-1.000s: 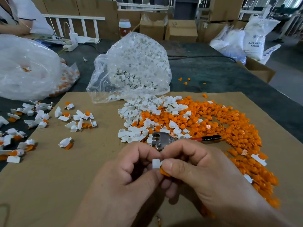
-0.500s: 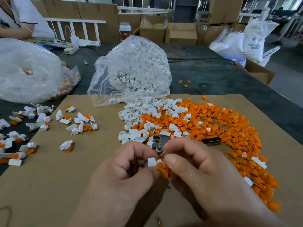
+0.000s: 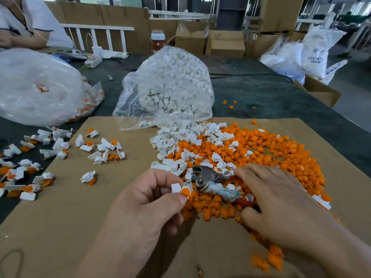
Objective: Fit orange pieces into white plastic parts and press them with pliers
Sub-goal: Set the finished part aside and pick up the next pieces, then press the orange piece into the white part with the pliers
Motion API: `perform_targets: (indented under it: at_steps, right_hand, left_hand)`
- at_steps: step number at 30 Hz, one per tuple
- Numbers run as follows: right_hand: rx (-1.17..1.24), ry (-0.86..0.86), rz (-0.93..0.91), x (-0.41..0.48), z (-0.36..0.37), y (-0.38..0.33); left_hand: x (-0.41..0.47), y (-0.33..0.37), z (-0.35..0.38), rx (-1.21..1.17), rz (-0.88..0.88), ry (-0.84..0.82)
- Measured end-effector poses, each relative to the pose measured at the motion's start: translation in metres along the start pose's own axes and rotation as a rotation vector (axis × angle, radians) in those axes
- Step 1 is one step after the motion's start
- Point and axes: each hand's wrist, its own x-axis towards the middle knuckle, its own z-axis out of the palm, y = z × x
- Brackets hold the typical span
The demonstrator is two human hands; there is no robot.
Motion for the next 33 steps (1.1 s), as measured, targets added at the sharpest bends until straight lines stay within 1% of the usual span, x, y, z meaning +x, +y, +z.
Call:
perform_targets:
  at_steps: [10,15,19,22,26,30,33]
  right_hand:
    - [-0.019,0.073,-0.049,0.006,0.004,0.004]
    - [0.041,0.221,-0.007,0.006,0.005,-0.001]
    - [0.194,0.333,0.024,0.003,-0.003,-0.001]
    - [0.276,0.382,-0.008,-0.001,-0.01,-0.004]
    - [0.289,0.394,-0.081,-0.006,-0.011,-0.004]
    - [0.444,0.44,-0.145,-0.011,-0.011,-0.009]
    - [0.42,0.502,-0.202,-0.012,-0.011,-0.012]
  left_hand:
    - [0.0,0.0,0.003,0.003,-0.005,0.019]
    - [0.002,-0.001,0.0,-0.005,-0.006,0.052]
    - [0.004,-0.001,-0.004,-0.042,-0.031,0.075]
    - [0.004,-0.002,-0.004,-0.06,-0.024,0.083]
    - [0.005,-0.001,-0.003,-0.098,-0.009,0.088]
    - [0.006,0.001,-0.007,-0.161,0.056,0.118]
    - [0.007,0.003,-0.007,-0.202,0.095,0.124]
